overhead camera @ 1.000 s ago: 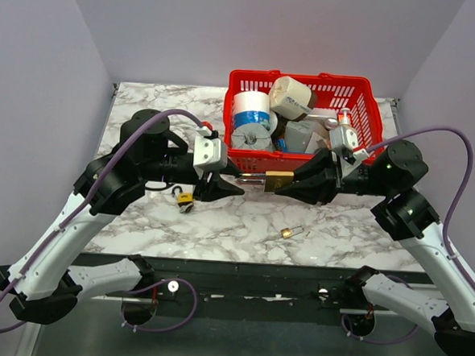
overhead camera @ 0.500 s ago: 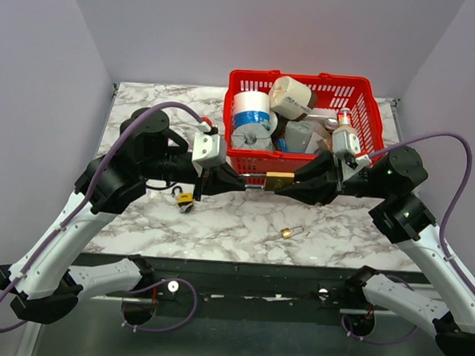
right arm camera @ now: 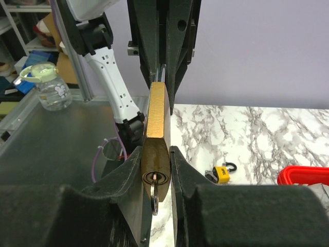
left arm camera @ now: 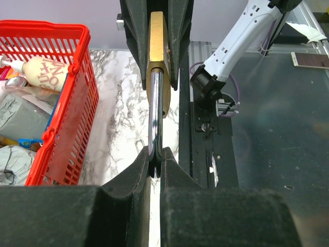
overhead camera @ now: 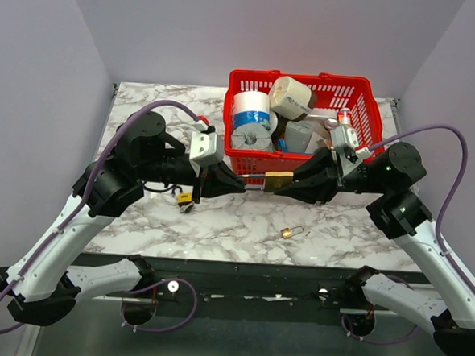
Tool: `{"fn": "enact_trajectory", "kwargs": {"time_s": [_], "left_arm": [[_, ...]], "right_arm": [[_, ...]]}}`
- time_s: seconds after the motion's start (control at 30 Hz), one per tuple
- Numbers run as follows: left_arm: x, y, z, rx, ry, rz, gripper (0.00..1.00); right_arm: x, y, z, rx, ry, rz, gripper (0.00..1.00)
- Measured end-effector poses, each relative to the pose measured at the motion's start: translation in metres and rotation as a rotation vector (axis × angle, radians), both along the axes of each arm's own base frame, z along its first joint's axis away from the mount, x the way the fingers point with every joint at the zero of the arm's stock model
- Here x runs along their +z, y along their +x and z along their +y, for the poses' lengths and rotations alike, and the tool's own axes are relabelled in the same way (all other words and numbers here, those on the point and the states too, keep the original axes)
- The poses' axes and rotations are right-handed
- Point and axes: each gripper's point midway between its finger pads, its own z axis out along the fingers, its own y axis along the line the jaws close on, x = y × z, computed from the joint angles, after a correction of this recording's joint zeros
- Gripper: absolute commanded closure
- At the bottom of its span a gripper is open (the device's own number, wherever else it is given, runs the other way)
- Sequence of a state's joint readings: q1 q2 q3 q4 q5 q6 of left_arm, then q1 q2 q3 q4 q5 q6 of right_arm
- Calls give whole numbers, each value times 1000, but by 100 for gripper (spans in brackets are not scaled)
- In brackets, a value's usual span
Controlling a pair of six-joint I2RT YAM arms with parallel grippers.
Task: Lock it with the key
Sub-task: Lock the lock.
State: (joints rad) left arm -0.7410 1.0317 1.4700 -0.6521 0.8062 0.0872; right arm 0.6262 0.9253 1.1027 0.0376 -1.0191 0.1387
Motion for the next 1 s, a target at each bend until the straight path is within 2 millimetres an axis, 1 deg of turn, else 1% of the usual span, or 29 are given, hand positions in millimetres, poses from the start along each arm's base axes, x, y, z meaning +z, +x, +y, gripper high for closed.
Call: {"fn": "enact_trajectory", "kwargs": {"time_s": [0.47,0.67,1.0], "left_arm": [[2,-6,0,1,-4,-16,100],[4,-5,0,22,-5,-24,100],[4,-8,-8,15,-39,92,100]], "right_arm": [[4,-3,4,58,6,58,99],[7,-4,4,67,16,59,99],[7,1,5,37,22,32,99]]}}
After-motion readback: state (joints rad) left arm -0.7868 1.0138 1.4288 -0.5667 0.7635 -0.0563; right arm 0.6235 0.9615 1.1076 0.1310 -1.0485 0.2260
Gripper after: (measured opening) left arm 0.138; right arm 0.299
